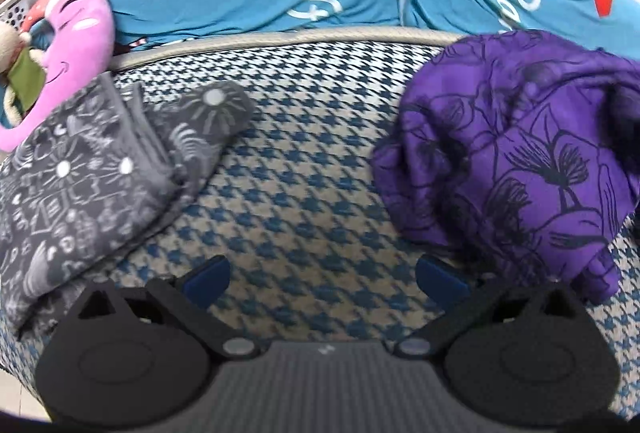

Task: Fold clothes

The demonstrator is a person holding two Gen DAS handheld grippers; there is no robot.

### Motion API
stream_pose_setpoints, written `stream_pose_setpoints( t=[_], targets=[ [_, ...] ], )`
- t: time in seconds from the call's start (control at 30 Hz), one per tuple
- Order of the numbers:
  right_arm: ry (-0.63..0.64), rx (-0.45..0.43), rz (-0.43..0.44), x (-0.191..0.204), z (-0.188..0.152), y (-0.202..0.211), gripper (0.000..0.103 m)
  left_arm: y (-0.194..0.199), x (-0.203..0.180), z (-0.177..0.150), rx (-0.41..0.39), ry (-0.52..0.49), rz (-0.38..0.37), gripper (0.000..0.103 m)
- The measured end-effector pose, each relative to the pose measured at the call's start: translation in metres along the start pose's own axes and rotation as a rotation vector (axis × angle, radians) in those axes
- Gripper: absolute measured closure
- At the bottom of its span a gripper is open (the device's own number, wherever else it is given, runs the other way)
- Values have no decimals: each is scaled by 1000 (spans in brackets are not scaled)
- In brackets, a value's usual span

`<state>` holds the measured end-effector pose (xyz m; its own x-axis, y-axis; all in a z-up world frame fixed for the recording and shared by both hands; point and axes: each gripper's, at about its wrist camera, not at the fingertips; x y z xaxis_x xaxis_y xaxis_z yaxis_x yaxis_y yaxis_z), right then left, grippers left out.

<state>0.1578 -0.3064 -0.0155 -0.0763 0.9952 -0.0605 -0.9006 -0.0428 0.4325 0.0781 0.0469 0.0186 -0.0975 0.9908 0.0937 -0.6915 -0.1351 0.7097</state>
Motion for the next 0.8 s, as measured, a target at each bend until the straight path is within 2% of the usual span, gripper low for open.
stream_pose_setpoints(
  t=[0.27,0.47,0.6,0.7,0.8],
  targets=[
    [-1,0,0,0,0,0,0,1,-37,-4,20,-115,-27,0],
    [-1,1,0,-1,0,1,0,9,-38,-1,2,-112,-55,0],
    [0,1,0,0,0,0,0,7,-29,1,23,-95,-61,0],
    [0,1,0,0,0,0,0,9,-22,4,-2,-83,-36,0],
    [0,1,0,-1,0,0,0,7,-20,6,-1,-59,-46,0]
  ],
)
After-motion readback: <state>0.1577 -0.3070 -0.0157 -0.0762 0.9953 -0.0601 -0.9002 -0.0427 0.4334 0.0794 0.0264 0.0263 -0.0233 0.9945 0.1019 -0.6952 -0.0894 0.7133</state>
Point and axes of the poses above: each gripper's, at about its wrist camera, not at the fingertips, and y roughly against the way its jaws point, x to its left, z to its top, and after that the axes turned 12 degrees about -x, right-handed
